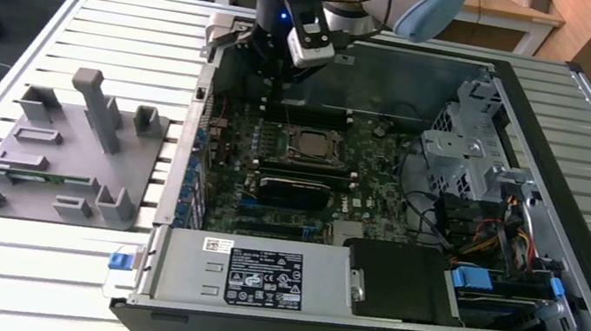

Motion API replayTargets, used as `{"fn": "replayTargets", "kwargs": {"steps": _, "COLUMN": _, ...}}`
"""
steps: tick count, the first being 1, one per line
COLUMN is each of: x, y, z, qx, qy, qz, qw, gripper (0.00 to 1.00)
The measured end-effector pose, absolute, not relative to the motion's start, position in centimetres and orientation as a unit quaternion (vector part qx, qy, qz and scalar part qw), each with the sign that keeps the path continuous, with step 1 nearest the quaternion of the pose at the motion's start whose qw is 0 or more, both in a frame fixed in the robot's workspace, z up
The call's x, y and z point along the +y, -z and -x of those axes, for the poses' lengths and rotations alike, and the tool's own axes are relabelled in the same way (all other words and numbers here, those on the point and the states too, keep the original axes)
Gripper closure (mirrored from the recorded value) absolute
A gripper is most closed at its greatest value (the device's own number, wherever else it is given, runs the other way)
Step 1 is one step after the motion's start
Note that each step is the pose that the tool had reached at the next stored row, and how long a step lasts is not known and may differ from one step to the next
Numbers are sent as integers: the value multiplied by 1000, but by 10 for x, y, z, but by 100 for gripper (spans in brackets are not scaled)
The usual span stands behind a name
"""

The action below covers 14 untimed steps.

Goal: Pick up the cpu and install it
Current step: 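Install the first cpu locking lever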

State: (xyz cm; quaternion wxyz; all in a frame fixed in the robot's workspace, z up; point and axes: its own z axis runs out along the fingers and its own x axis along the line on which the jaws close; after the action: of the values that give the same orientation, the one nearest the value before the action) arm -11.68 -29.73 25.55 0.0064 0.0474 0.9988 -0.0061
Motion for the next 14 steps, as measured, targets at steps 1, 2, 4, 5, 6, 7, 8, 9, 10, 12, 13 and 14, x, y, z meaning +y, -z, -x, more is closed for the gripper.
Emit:
{"fn": "replayTargets", "kwargs": {"steps": 1, "x": -297, "y": -256, "z": 115, "qx": 999, "qy": 6, "qz": -47, "qw": 6, "gripper": 89}}
{"fn": "replayTargets", "kwargs": {"steps": 2, "x": -297, "y": -256, "z": 114, "qx": 999, "qy": 6, "qz": -47, "qw": 6, "gripper": 89}}
{"fn": "replayTargets", "kwargs": {"steps": 4, "x": -297, "y": -255, "z": 109, "qx": 999, "qy": 6, "qz": -47, "qw": 6, "gripper": 89}}
{"fn": "replayTargets", "kwargs": {"steps": 5, "x": -297, "y": -255, "z": 107, "qx": 999, "qy": 6, "qz": -47, "qw": 6, "gripper": 89}}
{"fn": "replayTargets", "kwargs": {"steps": 6, "x": -297, "y": -255, "z": 104, "qx": 999, "qy": 6, "qz": -47, "qw": 6, "gripper": 89}}
{"fn": "replayTargets", "kwargs": {"steps": 7, "x": -297, "y": -255, "z": 101, "qx": 999, "qy": 6, "qz": -47, "qw": 6, "gripper": 89}}
{"fn": "replayTargets", "kwargs": {"steps": 8, "x": -297, "y": -255, "z": 98, "qx": 999, "qy": 6, "qz": -47, "qw": 6, "gripper": 89}}
{"fn": "replayTargets", "kwargs": {"steps": 9, "x": -297, "y": -255, "z": 95, "qx": 999, "qy": 6, "qz": -47, "qw": 6, "gripper": 89}}
{"fn": "replayTargets", "kwargs": {"steps": 10, "x": -297, "y": -255, "z": 93, "qx": 999, "qy": 6, "qz": -47, "qw": 6, "gripper": 89}}
{"fn": "replayTargets", "kwargs": {"steps": 12, "x": -297, "y": -255, "z": 87, "qx": 999, "qy": 6, "qz": -47, "qw": 6, "gripper": 89}}
{"fn": "replayTargets", "kwargs": {"steps": 13, "x": -297, "y": -255, "z": 85, "qx": 999, "qy": 6, "qz": -46, "qw": 6, "gripper": 89}}
{"fn": "replayTargets", "kwargs": {"steps": 14, "x": -297, "y": -255, "z": 84, "qx": 999, "qy": 6, "qz": -46, "qw": 6, "gripper": 89}}
